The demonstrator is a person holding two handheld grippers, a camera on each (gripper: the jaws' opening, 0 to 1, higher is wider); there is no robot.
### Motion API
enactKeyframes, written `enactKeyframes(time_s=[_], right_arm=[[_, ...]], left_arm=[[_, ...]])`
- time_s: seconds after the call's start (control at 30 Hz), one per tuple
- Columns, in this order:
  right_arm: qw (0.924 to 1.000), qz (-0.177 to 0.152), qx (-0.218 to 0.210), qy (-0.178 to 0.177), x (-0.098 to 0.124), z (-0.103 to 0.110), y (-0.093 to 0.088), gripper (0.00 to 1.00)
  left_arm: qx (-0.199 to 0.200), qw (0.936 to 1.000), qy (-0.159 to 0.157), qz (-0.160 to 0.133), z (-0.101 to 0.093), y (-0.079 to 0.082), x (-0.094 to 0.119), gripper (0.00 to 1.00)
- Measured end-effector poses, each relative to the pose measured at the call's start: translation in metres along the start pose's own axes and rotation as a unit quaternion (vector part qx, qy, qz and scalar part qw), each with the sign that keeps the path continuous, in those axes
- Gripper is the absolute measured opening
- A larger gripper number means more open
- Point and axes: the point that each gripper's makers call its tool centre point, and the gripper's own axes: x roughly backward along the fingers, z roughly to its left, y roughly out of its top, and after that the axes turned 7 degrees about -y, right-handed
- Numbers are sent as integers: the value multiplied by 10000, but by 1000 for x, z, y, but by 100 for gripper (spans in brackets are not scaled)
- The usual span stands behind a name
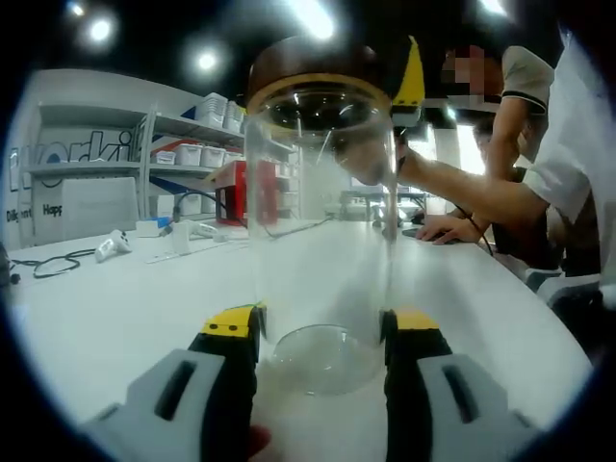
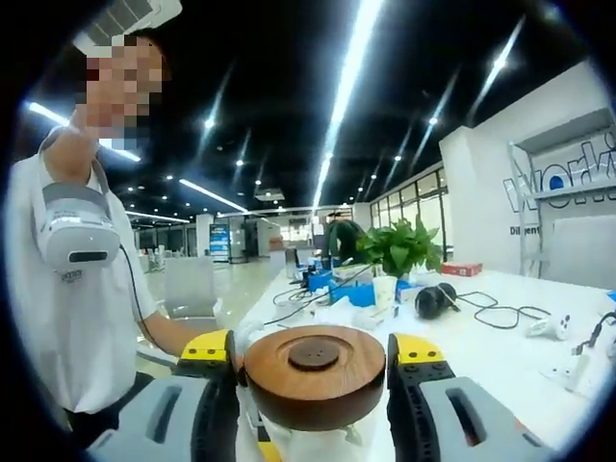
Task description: Clamp the coffee can twist off the lid put the lid on the table pick up the lid cover the can tighten the lid
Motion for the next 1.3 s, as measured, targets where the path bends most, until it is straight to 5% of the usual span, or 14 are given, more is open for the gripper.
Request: enactKeyframes(time_s=[1.3], right_arm=[[9982, 83, 97, -585, 0, -3, -1, 53]], left_arm=[[21, 10000, 2, 18, -2, 0, 0, 42]])
